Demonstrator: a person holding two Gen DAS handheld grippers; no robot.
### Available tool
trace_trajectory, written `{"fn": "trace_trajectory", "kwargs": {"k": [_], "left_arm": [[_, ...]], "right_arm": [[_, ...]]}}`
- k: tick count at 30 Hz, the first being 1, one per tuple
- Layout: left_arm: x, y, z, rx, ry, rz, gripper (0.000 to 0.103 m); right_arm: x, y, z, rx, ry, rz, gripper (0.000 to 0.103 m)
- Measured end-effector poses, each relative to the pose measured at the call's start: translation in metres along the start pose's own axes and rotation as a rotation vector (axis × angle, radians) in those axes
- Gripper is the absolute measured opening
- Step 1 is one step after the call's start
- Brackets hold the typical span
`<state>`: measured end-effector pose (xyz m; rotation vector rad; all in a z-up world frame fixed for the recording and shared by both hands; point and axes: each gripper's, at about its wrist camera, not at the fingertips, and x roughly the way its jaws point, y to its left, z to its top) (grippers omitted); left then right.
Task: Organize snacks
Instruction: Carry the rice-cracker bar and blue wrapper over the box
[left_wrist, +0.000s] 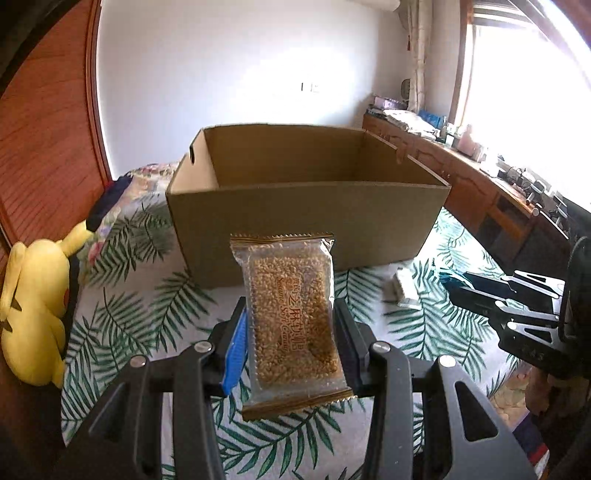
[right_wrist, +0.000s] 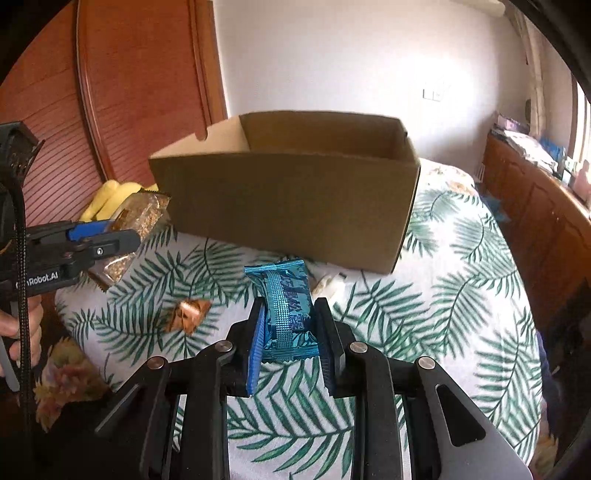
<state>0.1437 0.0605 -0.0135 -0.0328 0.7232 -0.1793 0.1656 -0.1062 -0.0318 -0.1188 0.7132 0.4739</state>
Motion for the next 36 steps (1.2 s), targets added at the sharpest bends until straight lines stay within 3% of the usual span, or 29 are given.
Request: {"fn": "trace_trajectory", "kwargs": {"k": [24,36], "left_arm": [[-0.017,-0.016,0.060,0.052,-0.111,-0.017,0.042],[0.014,-0.007,0.094,0.051,-0.101,-0.022,0.043]], "right_arm": [[0.005,-0.012,0.074,-0.030,-0.060,-0.035,0.024],[0.035,-0.026,0.098,0.003,-0.041,-0.057,0.024]]}}
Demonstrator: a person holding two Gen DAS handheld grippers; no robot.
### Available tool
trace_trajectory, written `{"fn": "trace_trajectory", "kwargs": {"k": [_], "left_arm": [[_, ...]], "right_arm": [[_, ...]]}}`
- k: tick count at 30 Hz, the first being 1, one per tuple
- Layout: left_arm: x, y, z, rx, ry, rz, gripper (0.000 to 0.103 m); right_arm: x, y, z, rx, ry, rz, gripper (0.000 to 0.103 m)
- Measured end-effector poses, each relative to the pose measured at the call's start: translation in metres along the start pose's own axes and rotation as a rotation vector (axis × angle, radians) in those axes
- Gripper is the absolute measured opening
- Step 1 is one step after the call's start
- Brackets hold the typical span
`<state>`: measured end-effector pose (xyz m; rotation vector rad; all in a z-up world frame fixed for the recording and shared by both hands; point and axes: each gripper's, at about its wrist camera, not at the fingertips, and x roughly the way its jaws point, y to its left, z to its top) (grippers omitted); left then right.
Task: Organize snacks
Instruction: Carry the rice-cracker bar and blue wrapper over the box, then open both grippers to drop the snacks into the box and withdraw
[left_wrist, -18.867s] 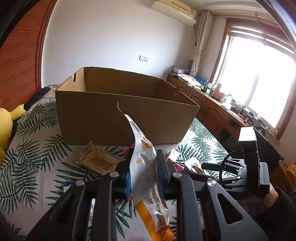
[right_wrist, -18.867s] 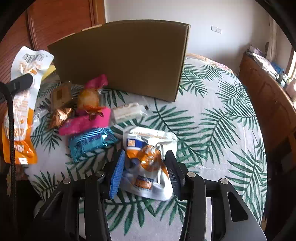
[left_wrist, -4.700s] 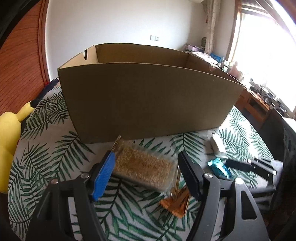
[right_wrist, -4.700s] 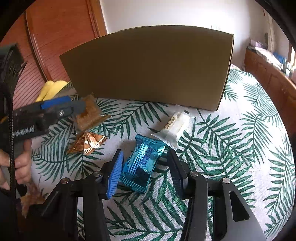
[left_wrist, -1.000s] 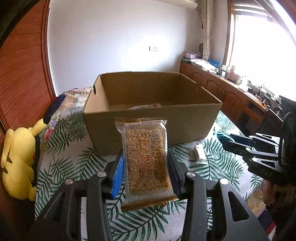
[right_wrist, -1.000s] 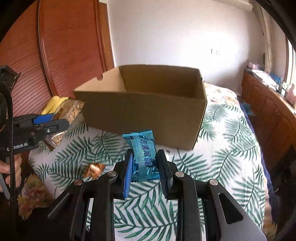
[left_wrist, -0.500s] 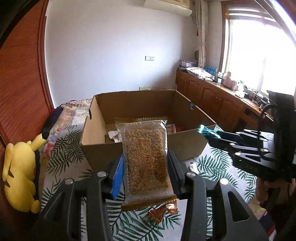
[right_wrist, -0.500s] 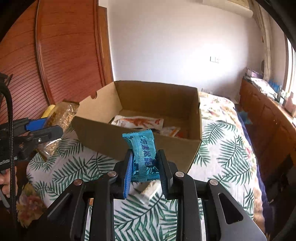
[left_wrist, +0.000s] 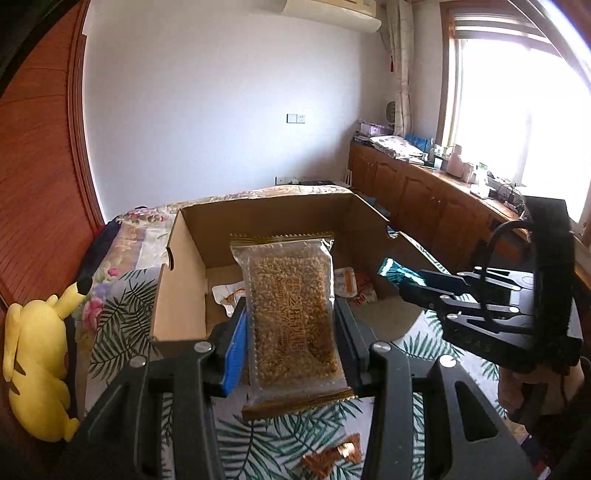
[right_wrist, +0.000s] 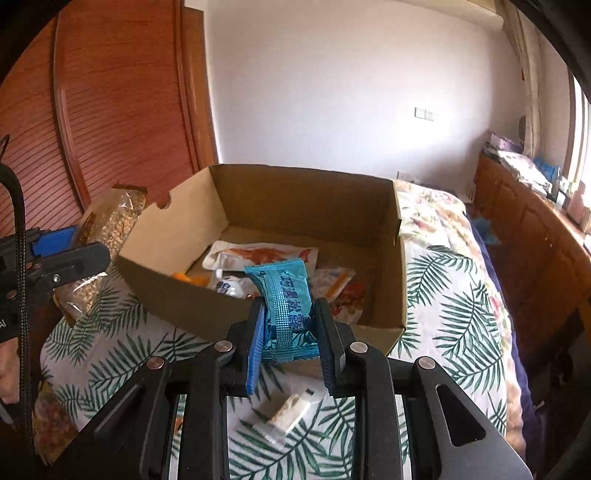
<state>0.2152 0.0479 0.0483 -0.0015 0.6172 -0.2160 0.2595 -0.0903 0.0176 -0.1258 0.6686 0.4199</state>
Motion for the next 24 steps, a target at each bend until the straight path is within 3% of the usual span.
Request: {"fn": "trace_trajectory", "kwargs": {"k": [17,20,24], "left_arm": [[0.059,0.016,0.017,-0.055,0.064,0.037,0.044],[0.063,0.017,0.016,-0.052,0.064,0.040,0.048],[0.059,0.015,0.015,-0.046,0.045,0.033,0.058]], "right_arm": [[0.027,-0.006,0.018,0.016,0.032,-0.054,0.026],[0.029,-0.007,0.015,0.009,0.036,-0.068,0.035],[0.023,-0.012,0.011,0.028,0.024,-0.049,0.036]]}}
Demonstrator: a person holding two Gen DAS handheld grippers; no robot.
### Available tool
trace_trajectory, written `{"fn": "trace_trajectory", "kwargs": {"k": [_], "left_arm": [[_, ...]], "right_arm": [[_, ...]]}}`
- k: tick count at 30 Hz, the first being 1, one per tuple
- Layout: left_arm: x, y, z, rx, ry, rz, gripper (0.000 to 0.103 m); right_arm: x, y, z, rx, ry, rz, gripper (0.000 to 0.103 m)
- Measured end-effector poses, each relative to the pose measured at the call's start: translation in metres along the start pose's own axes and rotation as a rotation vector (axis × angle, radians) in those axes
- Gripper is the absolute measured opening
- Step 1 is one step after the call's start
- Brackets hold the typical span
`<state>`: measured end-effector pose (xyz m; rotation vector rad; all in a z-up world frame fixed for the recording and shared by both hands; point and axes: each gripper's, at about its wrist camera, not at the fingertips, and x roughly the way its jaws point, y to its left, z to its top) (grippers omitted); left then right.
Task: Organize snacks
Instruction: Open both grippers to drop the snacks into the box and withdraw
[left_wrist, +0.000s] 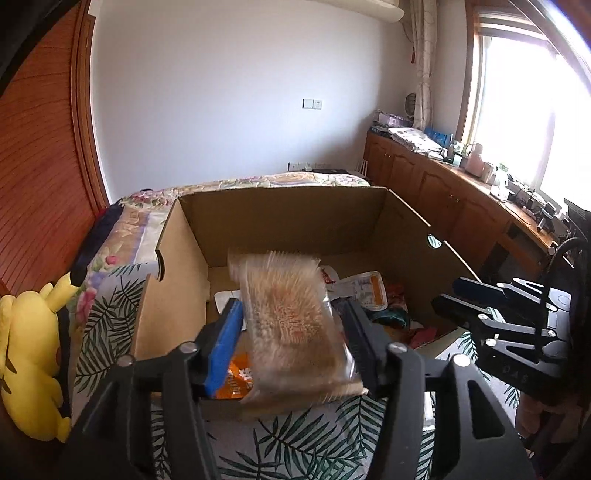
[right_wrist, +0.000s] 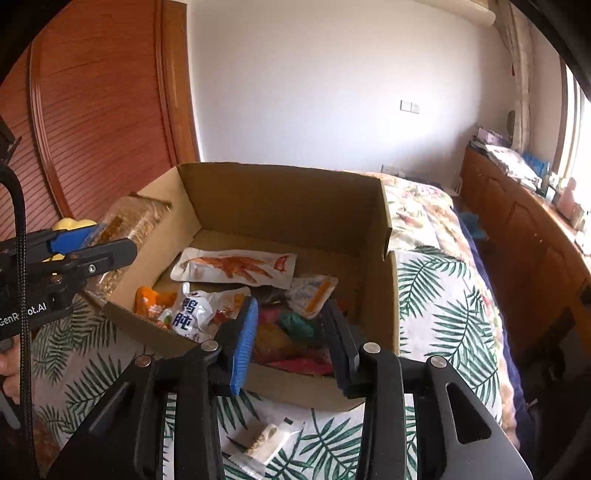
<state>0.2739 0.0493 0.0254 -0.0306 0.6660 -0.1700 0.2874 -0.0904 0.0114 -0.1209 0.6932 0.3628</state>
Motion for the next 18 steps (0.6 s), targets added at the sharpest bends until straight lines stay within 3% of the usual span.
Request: {"fn": "trace_trajectory", "kwargs": {"k": [9,18], "left_arm": [[-0.026,-0.007,-0.006,0.039,-0.037,-0.029,0.061],[-0.057,-0.011,-0.029,0.089,-0.080,-0.045,0.061]], "right_arm": [[-0.036,0.006,-0.015,-0.020,-0.057,0.046,0.036],[-0.062,0.016,-0.057,-0.041,-0.062,0.106,0.036]]}}
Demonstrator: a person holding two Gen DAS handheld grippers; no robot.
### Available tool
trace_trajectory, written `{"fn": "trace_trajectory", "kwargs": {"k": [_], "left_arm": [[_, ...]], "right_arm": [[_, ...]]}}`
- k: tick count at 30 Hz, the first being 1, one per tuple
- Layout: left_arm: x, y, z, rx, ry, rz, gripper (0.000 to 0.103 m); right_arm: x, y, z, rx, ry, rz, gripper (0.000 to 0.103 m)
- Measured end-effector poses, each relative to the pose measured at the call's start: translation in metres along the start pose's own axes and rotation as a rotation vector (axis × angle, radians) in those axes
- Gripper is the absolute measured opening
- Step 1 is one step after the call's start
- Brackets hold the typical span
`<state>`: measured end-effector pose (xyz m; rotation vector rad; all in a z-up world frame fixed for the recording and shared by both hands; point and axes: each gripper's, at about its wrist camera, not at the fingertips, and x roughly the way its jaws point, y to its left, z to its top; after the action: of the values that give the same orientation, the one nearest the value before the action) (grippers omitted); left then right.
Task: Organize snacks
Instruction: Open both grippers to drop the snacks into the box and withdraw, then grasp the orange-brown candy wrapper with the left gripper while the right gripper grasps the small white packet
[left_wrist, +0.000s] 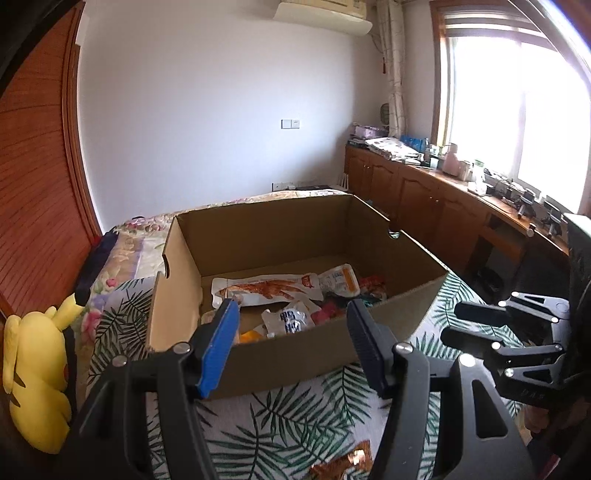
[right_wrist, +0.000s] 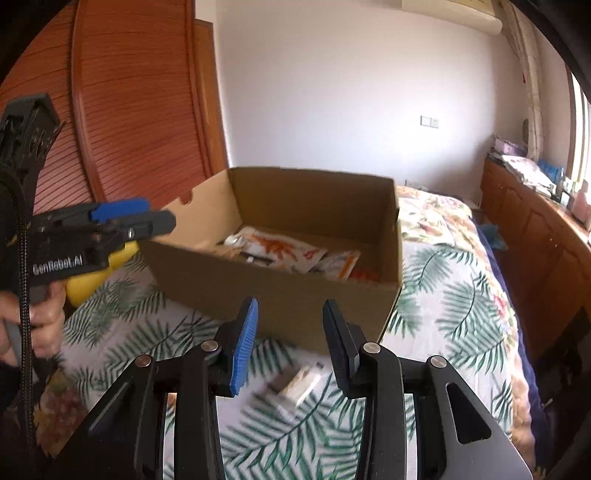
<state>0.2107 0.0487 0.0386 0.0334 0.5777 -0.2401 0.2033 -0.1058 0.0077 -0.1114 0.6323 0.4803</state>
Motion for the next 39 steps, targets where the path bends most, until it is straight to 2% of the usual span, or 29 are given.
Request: {"fn": "trace_trajectory", "kwargs": {"k": [7,15,25,36,38,39], "left_arm": [[-0.009,0.001,-0.033,0.009,0.025,-0.033,0.061],[-0.006,0.001,-0.076,0.039,0.079,-0.041,0.061],[0.008,-0.005,-0.114,0.033,0.140,-0.059,0.061],[0.011,-0.005,-0.134,0.018,0.177,-0.079,0.061],[0.011,-0.004,-0.134,0.016,0.177,-0.087,0.061],[0.011,-0.004,-0.135,0.015,0.177,-0.090,0.061]], "right_arm": [[0.010,0.001,-0.034,0.028,0.053,0.011,0.036],[0.041,-0.008,-0.053,0.080,0.122,0.012,0.036],[0.071,-0.016,-0.058,0.120,0.187,0.002,0.036],[0.088,-0.013,-0.056,0.108,0.237,-0.042,0.036],[0.088,-0.013,-0.057,0.099,0.235,-0.046,0.035],[0.088,-0.013,-0.058,0.096,0.234,-0.045,0.030]]}}
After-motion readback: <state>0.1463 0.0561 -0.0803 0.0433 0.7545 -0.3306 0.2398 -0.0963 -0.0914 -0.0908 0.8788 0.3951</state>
